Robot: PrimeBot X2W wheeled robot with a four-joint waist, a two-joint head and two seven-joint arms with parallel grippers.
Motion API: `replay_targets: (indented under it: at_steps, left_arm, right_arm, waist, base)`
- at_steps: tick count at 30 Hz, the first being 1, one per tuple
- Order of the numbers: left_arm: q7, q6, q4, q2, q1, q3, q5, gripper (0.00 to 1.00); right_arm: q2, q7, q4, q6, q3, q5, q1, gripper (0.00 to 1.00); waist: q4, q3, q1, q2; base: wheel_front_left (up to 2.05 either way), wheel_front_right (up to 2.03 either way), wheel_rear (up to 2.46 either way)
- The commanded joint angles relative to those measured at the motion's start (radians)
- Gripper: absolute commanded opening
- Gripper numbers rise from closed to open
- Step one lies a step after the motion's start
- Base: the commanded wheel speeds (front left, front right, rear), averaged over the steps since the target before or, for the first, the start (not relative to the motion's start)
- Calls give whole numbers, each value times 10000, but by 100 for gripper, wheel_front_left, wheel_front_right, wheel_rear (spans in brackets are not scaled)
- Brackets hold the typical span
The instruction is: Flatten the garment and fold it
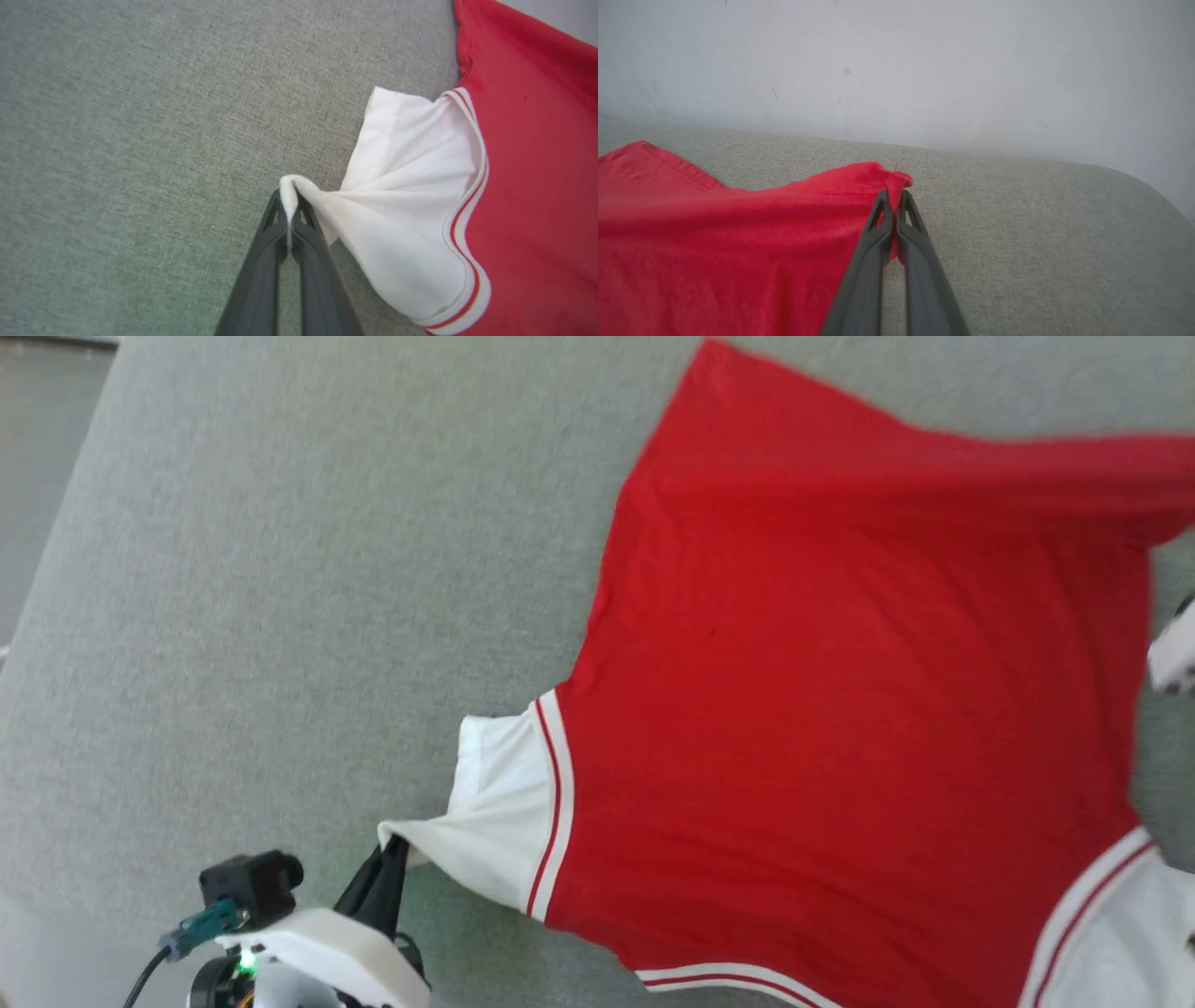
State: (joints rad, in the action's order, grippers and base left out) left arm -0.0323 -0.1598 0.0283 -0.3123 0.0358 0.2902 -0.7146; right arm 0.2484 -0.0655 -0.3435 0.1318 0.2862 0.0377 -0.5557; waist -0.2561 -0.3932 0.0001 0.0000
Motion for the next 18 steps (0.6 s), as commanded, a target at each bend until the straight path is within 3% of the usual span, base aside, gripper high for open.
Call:
replay_targets:
  at_steps: [1,9,18]
  left_arm:
    - [-67,-129,108,-147,190,-93,-48,0]
    - [-384,-456,584,-432,896,-153,-83,0]
    - [-550,-593,895,-539,1256,-146,-168,0]
  right_arm:
    - [-177,347,133,-11,196,126,462,0]
    - [-811,378,942,-11,1268,151,2711,0]
    - [-1538,-2154,1131,-11,2273,-237,4550,0]
  waist:
    - [925,1332,-1,0]
    - [1464,2238,-1,0]
    - [1837,2487,-1,0]
  base:
    - [0,0,0]
    - [0,0,0]
    - [0,0,0]
